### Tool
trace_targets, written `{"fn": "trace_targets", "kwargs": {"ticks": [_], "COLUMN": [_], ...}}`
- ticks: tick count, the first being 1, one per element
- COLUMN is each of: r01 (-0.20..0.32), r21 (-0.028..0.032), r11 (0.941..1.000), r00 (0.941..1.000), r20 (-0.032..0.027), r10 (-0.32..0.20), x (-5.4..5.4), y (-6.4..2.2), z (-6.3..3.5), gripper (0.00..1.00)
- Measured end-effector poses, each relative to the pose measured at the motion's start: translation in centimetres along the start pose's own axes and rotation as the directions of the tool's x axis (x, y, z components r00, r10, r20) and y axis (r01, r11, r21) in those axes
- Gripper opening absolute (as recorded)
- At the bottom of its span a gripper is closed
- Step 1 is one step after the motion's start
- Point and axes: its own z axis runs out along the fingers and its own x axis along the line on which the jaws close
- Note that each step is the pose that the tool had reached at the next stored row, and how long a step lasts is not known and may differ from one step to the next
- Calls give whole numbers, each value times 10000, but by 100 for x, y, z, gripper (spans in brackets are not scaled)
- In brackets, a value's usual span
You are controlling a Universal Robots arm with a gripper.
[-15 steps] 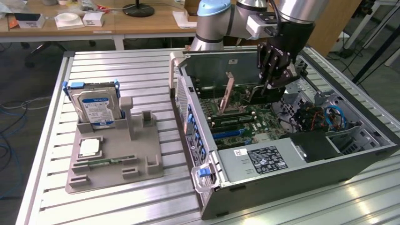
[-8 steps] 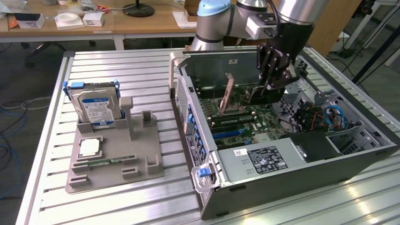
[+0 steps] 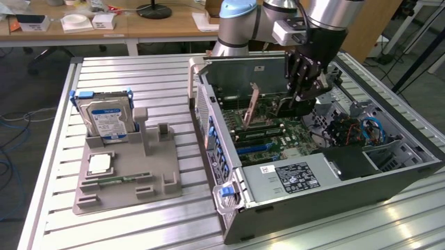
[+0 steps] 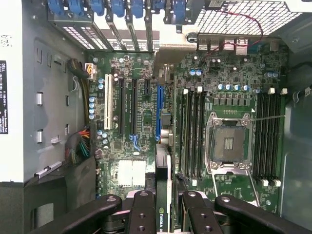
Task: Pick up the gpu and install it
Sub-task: 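Insert the gpu into the slot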
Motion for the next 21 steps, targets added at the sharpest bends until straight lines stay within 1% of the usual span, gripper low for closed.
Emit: {"fn": "trace_targets", "kwargs": {"ticks": [11,21], "r01": [1,1], "r21": [0,-1], "r11": [10000,10000], "r00": [10000,10000], "r20": [-15,-32], "r10": [-1,-1], "x": [0,5], "y": [81,113], "z": [97,151], "gripper": [26,26]}}
